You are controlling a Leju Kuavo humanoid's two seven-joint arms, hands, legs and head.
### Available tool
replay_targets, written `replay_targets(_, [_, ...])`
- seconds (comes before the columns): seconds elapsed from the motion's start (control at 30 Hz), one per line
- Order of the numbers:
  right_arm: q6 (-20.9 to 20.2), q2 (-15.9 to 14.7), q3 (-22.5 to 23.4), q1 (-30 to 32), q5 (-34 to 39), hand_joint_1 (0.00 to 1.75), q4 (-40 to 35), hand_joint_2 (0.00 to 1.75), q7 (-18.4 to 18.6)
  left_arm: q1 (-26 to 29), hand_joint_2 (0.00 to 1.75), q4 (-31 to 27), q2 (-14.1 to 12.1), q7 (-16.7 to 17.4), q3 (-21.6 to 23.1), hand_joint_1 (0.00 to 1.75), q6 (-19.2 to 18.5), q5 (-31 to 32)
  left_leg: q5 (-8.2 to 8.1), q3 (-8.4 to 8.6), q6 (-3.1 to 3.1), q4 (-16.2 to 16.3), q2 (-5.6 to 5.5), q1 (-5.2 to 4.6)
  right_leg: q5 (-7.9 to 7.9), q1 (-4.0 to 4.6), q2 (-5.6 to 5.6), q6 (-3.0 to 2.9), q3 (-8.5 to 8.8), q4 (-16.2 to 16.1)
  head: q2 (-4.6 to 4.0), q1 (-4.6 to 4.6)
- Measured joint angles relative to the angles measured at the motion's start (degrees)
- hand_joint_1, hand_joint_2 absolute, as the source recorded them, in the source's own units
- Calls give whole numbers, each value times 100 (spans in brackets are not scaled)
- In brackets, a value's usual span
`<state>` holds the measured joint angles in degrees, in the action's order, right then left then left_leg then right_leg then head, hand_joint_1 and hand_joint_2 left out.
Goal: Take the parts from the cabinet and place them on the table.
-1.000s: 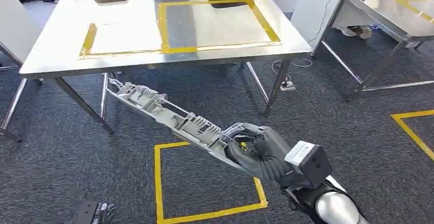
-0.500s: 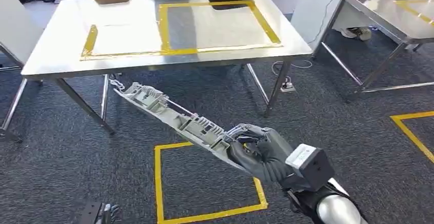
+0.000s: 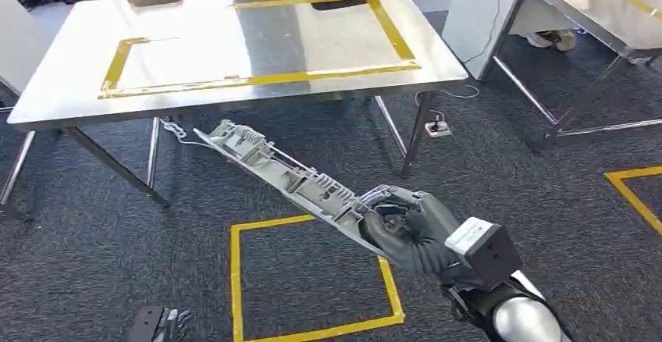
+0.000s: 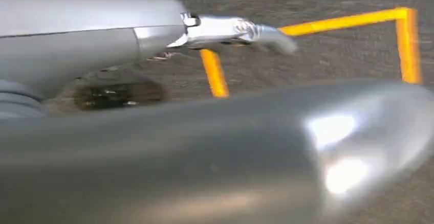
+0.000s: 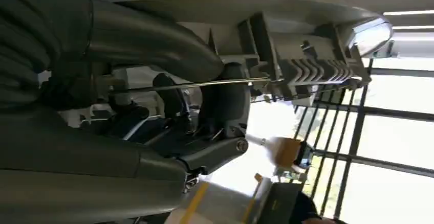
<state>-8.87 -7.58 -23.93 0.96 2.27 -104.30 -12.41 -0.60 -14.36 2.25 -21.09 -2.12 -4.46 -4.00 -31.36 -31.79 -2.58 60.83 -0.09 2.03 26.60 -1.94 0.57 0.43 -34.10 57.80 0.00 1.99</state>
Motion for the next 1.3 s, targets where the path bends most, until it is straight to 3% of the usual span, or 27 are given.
replay_targets(0.07, [0, -4, 0, 4, 0, 175, -2, 175, -9, -2, 0, 4, 2, 0, 0, 0, 2, 0, -413, -470, -6, 919, -2, -9, 59, 15, -14, -41, 124, -53, 0, -2])
replay_targets(0.1, [0, -7, 0, 13, 0, 175, -2, 175, -5, 6, 0, 11, 2, 0, 0, 0, 0, 0, -509, -714, -2, 1340, -3, -12, 97, 23, -10, -45, 190, -73, 2, -2])
replay_targets(0.13, [0, -9, 0, 26, 0, 175, -2, 175, -2, 12, 0, 15, 2, 0, 0, 0, 2, 0, -428, -885, 7, 1511, -3, -14, 142, 24, 3, -40, 254, -84, 0, 0])
replay_targets(0.17, [0, -11, 0, 34, -2, 175, -2, 175, 0, 15, 0, 17, 2, 0, 0, 0, 0, 0, -170, -923, 21, 1392, -3, -14, 198, 19, 23, -25, 326, -86, 0, 0])
replay_targets(0.23, [-2, -11, 0, 37, -2, 175, -4, 175, -4, 16, 0, 20, 0, 0, 0, 0, 0, 0, 623, -696, 45, 525, -1, -13, 343, -8, 45, 24, 512, -84, 0, 0])
replay_targets(0.27, [-2, -11, 0, 37, -2, 175, -4, 175, -9, 25, 0, 24, 0, 0, 0, 0, 2, 0, 927, -611, 49, 46, 4, -9, 420, -14, 48, 63, 585, -71, 0, 0])
replay_targets(0.3, [-2, -13, 0, 41, -2, 175, -7, 175, -15, 49, 0, 66, 18, 7, 0, 0, 0, 0, 854, -572, 44, 125, -4, -44, 468, 20, 65, 117, 584, -65, 0, 9])
replay_targets(0.4, [-2, -20, 2, 43, -11, 175, -22, 175, -13, 41, 0, 66, 22, 22, 2, 0, 11, 0, 553, -484, 192, -80, -19, -66, 501, 24, 63, 200, 538, -42, 0, 13])
replay_targets(0.47, [-4, -26, 7, 38, -15, 175, -26, 175, -9, 54, 0, 46, 17, 15, -2, 0, 35, -2, 509, -443, 279, -120, -39, -37, 581, 7, 28, 273, 567, -30, 0, 0])
replay_targets(0.5, [-18, -33, 7, 22, -17, 175, -28, 175, -13, 54, 0, 46, 20, -4, -2, 0, 35, -2, 484, -400, 319, -130, -44, -48, 692, 10, -19, 280, 479, 199, 2, -2])
replay_targets(0.6, [-28, -44, 7, 6, -13, 175, -26, 175, -15, 88, 0, 59, 26, -20, -2, 0, 35, -4, 412, -304, 403, -130, -33, -103, 1273, 49, -33, 279, -252, 1594, 0, -9])
replay_targets(0.63, [-41, -48, 7, 7, -13, 175, -26, 175, -13, 102, 0, 59, 28, -17, -2, 0, 35, -4, 386, -268, 415, -130, -34, -132, 1245, 66, -32, 251, -436, 1854, 2, -9])
replay_targets(0.67, [-44, -50, 7, 9, -13, 175, -26, 175, -11, 109, 0, 59, 28, -20, -2, 0, 35, -7, 359, -222, 429, -130, -38, -158, 1039, 92, -32, 205, -487, 1805, 2, -9])
replay_targets(0.7, [-44, -50, 7, 7, -13, 175, -26, 175, -11, 107, 0, 57, 28, -20, -2, 0, 35, -9, 330, -168, 438, -130, -47, -186, 733, 125, -32, 145, -423, 1527, 0, -11])
replay_targets(0.77, [-39, -50, 7, 1, -20, 175, -28, 175, -9, 91, 0, 48, 33, -26, -2, 0, 35, -9, 265, -49, 444, -130, -62, -236, 37, 223, -32, -23, -110, 547, 0, -9])
replay_targets(0.8, [-24, -52, 9, 2, -17, 175, -28, 175, -11, 95, 0, 55, 59, -28, -4, 0, 35, -9, 244, -61, 437, -145, -57, -227, 54, 257, -48, -129, -27, 394, 2, 4])
replay_targets(0.9, [7, -52, 9, -28, -7, 175, -31, 175, -13, 79, 0, 55, 57, -37, -9, 0, 35, -9, 245, -88, 347, -143, -35, -236, 150, 293, -53, -110, 37, 136, 0, -20])
replay_targets(0.93, [28, -52, 9, -18, 2, 175, -31, 175, -13, 76, 0, 52, 59, -37, -9, 0, 33, -9, 241, -62, 321, -165, -24, -240, 145, 274, -40, -115, 56, 97, 2, -22])
replay_targets(0.97, [48, -50, 9, -18, 4, 175, -31, 175, -13, 70, 0, 44, 37, -37, -9, 0, 33, -7, 197, -54, 293, -152, -25, -257, 112, 183, -43, -110, 144, 5, 2, -20])
replay_targets(1.0, [63, -50, 17, -24, 11, 175, -31, 175, -15, 67, 0, 44, 35, -41, -9, 0, 31, 0, 133, -68, 258, -20, -23, -265, 122, 181, -44, -131, 212, -38, 0, -5])
replay_targets(1.03, [81, -44, 35, -37, 24, 175, -31, 175, -20, 60, 0, 46, 33, -44, -9, 0, 31, 2, -28, -235, 222, 314, -24, -243, 127, 169, -56, -138, 245, -48, 0, 9])
replay_targets(1.1, [124, -28, 61, -52, 22, 175, -28, 175, -22, 68, 0, 52, 17, -44, -9, 0, 31, 11, -354, -728, 156, 1183, -22, -191, 162, 160, -59, -154, 273, -40, 0, 13])
replay_targets(1.13, [142, -24, 81, -53, 22, 175, -28, 175, -17, 84, 0, 57, 4, -44, -9, 0, 31, 28, -405, -939, 129, 1497, -21, -170, 183, 152, -58, -148, 284, -30, 0, 13])
replay_targets(1.17, [160, -24, 105, -50, 15, 175, -26, 175, -2, 99, 0, 57, 2, -44, -9, 0, 33, 42, -292, -1006, 105, 1521, -21, -149, 209, 139, -51, -134, 306, -22, 0, 11])
replay_targets(1.2, [173, -22, 125, -46, 4, 175, -24, 175, 15, 107, 0, 57, -20, -44, -9, 0, 33, 63, -59, -938, 84, 1283, -19, -130, 237, 126, -42, -110, 338, -14, 0, 13])
replay_targets(1.27, [197, -2, 171, -52, -39, 175, -24, 175, 55, 107, 0, 57, -55, -44, -9, 0, 33, 136, 576, -504, 34, 286, -11, -85, 325, 84, -35, -49, 443, 14, 0, 13])
replay_targets(1.3, [210, 7, 210, -55, -66, 175, -24, 175, 83, 108, 0, 61, -59, -44, -7, 0, 33, 168, 574, -348, 23, 3, -14, -81, 369, 85, -34, -1, 463, 24, 0, 15])
